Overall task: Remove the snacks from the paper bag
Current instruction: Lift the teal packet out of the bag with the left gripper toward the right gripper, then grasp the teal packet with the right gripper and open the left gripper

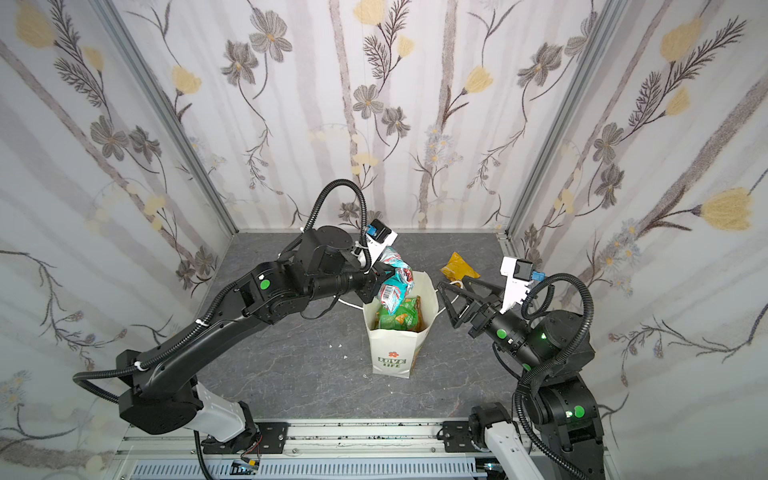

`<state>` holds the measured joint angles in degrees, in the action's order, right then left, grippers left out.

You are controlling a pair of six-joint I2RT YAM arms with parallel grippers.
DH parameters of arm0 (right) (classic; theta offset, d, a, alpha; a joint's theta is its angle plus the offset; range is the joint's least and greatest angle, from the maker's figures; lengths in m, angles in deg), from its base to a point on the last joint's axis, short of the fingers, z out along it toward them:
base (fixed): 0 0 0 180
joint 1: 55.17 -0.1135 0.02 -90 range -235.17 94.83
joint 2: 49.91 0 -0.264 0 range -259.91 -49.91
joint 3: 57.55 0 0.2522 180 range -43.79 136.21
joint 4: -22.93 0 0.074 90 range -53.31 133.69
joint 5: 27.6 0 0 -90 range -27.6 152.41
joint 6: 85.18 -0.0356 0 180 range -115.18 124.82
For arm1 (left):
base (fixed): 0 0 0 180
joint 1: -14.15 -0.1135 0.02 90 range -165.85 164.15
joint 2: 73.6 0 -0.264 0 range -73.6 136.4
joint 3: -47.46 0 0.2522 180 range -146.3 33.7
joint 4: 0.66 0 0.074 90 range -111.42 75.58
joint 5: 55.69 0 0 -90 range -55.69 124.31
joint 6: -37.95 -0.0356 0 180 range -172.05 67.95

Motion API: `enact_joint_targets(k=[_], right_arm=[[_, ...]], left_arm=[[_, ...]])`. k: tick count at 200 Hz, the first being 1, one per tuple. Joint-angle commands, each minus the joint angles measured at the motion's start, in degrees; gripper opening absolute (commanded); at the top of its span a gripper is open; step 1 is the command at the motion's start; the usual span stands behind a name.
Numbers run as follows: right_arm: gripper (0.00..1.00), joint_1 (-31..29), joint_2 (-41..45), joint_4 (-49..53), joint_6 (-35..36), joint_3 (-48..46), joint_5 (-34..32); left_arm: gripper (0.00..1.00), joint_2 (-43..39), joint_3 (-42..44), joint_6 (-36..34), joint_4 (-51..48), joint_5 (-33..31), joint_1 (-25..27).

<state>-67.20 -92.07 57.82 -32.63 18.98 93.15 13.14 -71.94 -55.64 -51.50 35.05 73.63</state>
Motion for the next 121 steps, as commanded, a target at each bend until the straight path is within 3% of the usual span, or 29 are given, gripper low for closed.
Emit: enact_joint_targets(k=[1,58,121], right_arm=[[1.0,-0.08,-1.88,-7.98,-4.65,-0.77,6.27],[0.99,-2.03,-5.58,-13.96,-11.05,-2.68,10.94],[0.92,-9.45,-9.73,-18.5,-13.41,-4.3,9.0]], left_arm=[[0.0,-1.5,0.56,-9.8,5.52,2.95,0.81],[0.0,-2.64,1.06,-24.73,4.77,0.31,4.12],[0.0,-0.37,0.18,-34.29,5.06,-5.47,8.71]])
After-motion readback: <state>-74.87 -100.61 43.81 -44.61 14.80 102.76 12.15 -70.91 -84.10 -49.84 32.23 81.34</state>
